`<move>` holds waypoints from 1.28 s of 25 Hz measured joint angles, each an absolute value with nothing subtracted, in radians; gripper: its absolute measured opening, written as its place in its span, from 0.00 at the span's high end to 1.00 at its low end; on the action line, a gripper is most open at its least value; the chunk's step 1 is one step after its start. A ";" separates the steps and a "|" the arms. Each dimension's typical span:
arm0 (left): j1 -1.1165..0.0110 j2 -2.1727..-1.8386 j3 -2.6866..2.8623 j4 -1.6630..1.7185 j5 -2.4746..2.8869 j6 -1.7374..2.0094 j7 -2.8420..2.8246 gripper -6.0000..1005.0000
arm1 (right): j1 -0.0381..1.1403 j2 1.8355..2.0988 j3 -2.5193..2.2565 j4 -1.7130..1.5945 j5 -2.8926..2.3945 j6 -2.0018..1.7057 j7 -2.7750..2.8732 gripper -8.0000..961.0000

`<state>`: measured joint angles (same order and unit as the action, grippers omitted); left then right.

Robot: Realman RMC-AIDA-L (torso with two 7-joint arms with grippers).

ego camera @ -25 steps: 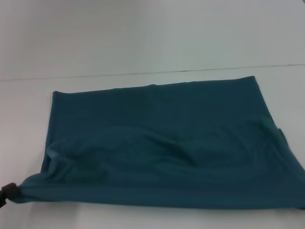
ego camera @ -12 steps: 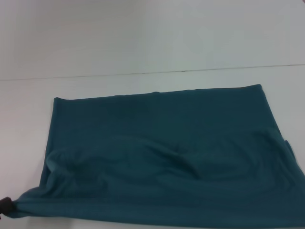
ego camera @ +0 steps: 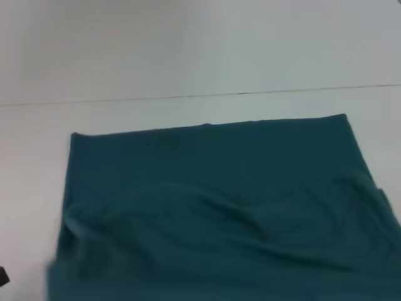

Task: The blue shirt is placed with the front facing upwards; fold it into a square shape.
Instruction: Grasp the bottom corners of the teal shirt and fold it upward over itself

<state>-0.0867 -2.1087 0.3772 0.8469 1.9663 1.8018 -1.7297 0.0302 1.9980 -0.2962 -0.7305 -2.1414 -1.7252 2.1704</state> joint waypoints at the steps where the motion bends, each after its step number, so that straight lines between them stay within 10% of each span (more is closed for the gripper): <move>1: -0.085 -2.109 0.375 0.847 1.966 1.802 -1.729 0.97 | 0.031 1.998 -0.296 -0.730 -2.141 -1.725 2.170 0.99; 32: -0.107 -2.128 0.354 0.968 1.976 1.860 -1.689 0.95 | 0.122 2.000 -0.250 -0.699 -2.141 -1.742 2.175 0.99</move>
<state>-0.1073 -2.1278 0.3538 0.9684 1.9765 1.8599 -1.6887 0.1223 2.0004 -0.2501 -0.6989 -2.1410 -1.7417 2.1754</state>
